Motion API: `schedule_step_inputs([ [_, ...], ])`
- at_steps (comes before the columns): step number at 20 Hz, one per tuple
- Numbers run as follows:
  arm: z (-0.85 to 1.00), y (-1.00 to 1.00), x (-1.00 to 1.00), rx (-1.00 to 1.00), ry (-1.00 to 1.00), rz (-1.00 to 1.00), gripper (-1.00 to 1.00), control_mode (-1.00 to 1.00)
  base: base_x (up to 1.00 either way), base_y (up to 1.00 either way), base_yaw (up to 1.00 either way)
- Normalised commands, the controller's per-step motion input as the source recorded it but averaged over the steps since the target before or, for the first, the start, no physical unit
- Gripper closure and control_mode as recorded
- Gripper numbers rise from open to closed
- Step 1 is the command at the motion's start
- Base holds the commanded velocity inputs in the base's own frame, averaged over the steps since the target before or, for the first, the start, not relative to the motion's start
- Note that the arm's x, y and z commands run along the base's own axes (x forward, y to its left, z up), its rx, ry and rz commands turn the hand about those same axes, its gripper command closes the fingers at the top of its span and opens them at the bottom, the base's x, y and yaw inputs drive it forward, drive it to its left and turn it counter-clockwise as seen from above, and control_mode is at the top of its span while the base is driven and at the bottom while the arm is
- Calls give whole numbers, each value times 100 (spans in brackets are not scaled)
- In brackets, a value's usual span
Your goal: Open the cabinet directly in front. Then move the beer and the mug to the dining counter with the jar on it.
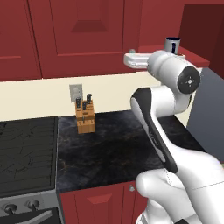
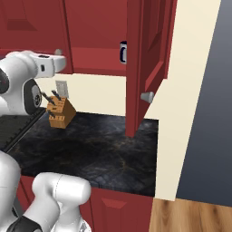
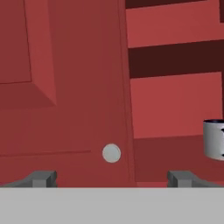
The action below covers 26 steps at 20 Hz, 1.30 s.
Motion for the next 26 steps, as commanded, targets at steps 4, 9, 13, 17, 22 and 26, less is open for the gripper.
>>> schedule_step_inputs([
  [4,-3,1,52,0,3,0,-100,-100,0,0,0],
  [9,-12,4,55,0,6,0,-100,-100,0,0,0],
  [13,-19,10,57,0,8,0,-100,-100,0,0,0],
  [17,-8,13,79,0,7,0,-100,-100,0,0,0],
  [22,-15,7,90,0,3,0,-100,-100,0,0,0],
  [26,-33,3,85,0,0,0,-100,-100,0,0,0],
])
